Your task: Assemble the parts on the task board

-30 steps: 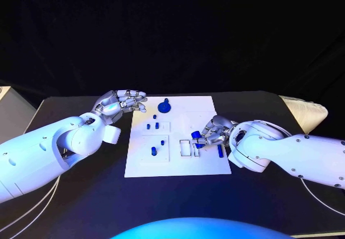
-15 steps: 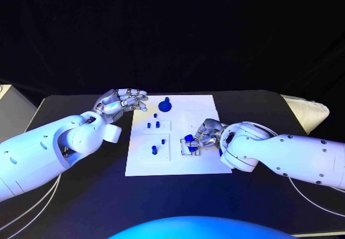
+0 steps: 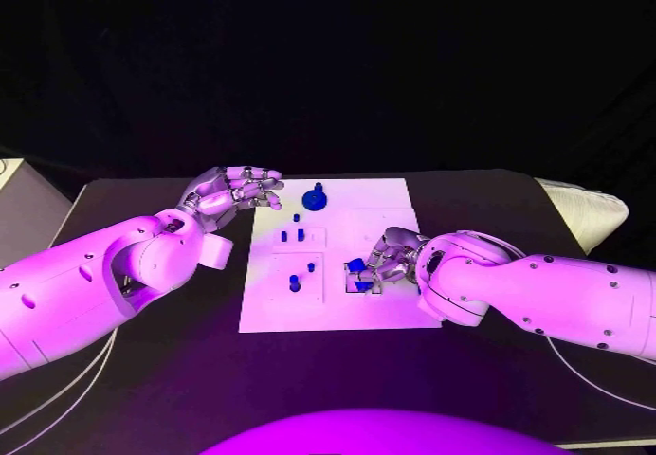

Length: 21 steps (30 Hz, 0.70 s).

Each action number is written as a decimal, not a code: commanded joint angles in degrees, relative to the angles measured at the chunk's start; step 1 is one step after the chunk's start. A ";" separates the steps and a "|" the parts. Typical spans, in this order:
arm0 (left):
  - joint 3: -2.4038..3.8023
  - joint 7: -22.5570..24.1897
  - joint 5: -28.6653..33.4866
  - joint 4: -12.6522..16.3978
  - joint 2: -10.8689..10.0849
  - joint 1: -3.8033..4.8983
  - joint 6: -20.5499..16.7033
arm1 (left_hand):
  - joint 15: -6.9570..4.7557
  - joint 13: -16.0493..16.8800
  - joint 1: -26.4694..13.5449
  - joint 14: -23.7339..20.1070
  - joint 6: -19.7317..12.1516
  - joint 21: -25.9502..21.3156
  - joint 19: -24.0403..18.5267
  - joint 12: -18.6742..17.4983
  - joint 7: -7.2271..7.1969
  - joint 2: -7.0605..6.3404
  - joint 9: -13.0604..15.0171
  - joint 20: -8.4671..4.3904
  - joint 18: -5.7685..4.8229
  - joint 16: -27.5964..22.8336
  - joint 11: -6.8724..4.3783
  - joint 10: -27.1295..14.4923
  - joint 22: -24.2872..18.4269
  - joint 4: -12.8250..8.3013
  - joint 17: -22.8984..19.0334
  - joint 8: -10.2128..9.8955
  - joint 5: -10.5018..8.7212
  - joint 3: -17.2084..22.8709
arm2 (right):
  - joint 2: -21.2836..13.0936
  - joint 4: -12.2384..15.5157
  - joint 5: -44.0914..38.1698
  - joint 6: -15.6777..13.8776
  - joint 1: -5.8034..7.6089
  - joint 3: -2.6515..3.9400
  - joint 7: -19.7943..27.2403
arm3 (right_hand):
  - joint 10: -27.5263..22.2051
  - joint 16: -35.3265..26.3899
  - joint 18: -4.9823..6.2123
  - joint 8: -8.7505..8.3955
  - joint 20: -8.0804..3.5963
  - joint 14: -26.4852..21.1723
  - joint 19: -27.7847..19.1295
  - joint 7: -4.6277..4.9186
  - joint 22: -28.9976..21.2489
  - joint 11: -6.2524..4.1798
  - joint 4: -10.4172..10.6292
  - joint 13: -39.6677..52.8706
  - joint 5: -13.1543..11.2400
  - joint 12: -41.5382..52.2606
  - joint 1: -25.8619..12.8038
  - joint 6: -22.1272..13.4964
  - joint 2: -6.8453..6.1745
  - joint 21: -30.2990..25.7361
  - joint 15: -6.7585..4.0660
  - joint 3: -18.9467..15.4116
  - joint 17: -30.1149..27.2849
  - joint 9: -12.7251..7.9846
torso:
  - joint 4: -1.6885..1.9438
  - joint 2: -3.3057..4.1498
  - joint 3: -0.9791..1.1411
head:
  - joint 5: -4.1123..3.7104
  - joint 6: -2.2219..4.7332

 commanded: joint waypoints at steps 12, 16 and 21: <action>0.02 0.30 -0.38 0.19 0.04 -0.02 0.87 | 0.06 0.05 -0.34 0.32 0.00 -0.13 0.24 -0.17 0.24 0.16 -0.05 0.16 0.61 -0.20 0.07 0.08 -0.05 0.27 0.05 -0.16 -0.02 -0.11 | 0.72 -1.22 -0.69 0.41 -0.11 -0.02 0.04 | 6.12 0.24 -0.90 0.06 -0.12 6.08 4.63 -0.30 13.28 -0.26 0.02 15.07 -2.67 0.12 -1.72 0.70 -0.56 -0.57 -0.23 0.25 15.09 0.25 | 0.07 0.01 -0.06 | 0.08 0.03; 0.02 0.25 -0.38 0.20 0.06 -0.02 0.96 | 0.07 0.07 -0.33 0.34 -0.01 -0.28 0.32 -0.23 0.25 0.14 -0.07 0.17 0.63 -0.32 0.07 0.10 -0.16 0.32 0.20 -0.19 -0.02 -0.14 | 1.10 -1.74 -0.29 -0.18 -0.11 -0.02 0.12 | 6.12 0.24 -0.92 0.06 -0.05 6.08 4.64 -0.17 13.32 -0.15 0.06 15.07 -5.07 0.12 -2.69 0.33 -0.99 -0.51 -0.14 -0.13 15.09 0.42 | 0.09 0.05 -0.04 | 0.07 -0.11; 0.02 0.20 -0.38 0.22 0.05 -0.02 1.06 | 0.06 0.07 -0.31 0.34 -0.01 -0.29 0.32 -0.23 0.25 0.13 -0.07 0.17 0.63 -0.32 0.07 0.09 -0.17 0.31 0.21 -0.19 -0.02 -0.14 | 1.36 -2.04 -0.05 -0.27 -0.13 -0.02 0.23 | 6.09 0.24 -0.89 0.29 0.05 6.08 4.61 -0.09 13.31 -0.05 0.13 15.02 -8.79 0.05 -4.52 0.08 -1.43 -0.69 -0.06 -1.38 15.09 0.79 | -0.02 0.02 0.03 | 0.15 -0.20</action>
